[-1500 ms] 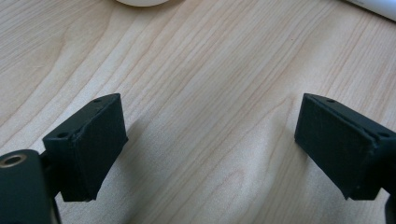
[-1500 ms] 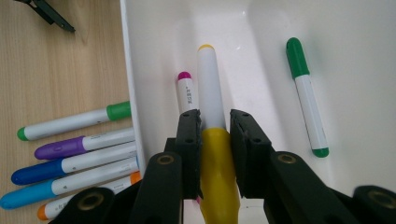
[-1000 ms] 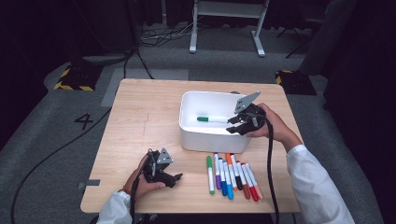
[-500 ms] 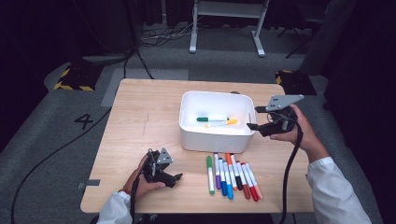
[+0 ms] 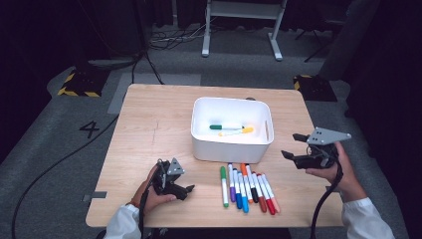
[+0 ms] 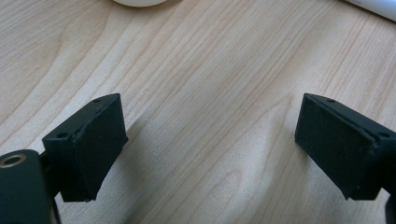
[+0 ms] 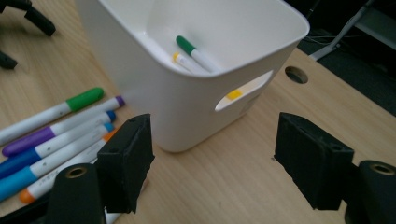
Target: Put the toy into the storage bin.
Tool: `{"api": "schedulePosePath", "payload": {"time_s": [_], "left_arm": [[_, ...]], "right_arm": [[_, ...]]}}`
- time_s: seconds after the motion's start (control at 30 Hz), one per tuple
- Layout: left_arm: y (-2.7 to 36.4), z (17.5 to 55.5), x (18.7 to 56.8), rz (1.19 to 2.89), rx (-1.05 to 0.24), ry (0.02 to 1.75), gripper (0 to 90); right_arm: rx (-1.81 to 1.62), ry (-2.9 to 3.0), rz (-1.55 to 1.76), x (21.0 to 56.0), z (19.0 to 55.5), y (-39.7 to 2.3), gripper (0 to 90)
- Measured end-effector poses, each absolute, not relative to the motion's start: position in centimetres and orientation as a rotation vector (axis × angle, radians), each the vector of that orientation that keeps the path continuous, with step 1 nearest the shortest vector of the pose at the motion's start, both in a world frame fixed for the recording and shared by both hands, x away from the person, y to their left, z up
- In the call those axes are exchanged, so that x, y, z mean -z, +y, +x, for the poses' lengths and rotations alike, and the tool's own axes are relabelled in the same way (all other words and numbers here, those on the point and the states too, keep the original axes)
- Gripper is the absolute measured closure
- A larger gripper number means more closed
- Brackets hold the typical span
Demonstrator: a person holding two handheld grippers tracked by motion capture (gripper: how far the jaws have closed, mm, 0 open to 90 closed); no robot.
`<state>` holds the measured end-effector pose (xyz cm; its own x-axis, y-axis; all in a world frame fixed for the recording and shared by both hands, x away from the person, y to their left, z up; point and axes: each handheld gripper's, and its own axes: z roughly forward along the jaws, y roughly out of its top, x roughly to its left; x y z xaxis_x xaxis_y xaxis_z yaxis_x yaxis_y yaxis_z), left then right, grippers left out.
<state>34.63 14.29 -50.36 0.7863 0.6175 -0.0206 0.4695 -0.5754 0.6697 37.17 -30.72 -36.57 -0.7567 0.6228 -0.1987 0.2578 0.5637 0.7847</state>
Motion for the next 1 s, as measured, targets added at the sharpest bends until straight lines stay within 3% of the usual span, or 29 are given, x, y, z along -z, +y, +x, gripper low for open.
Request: {"api": "schedulePosePath", "payload": {"time_s": [0.37, 1.0], "left_arm": [[14.3, 34.6, 50.4, 2.291, -0.282, 0.802, 9.1], [14.3, 34.6, 50.3, 2.291, -0.284, 0.804, 9.1]], "right_arm": [[-1.103, 2.487, 0.775, 42.7, 33.3, -31.8, 32.1], [-1.087, 2.611, 0.815, 47.6, 30.9, -30.3, 31.2]]}}
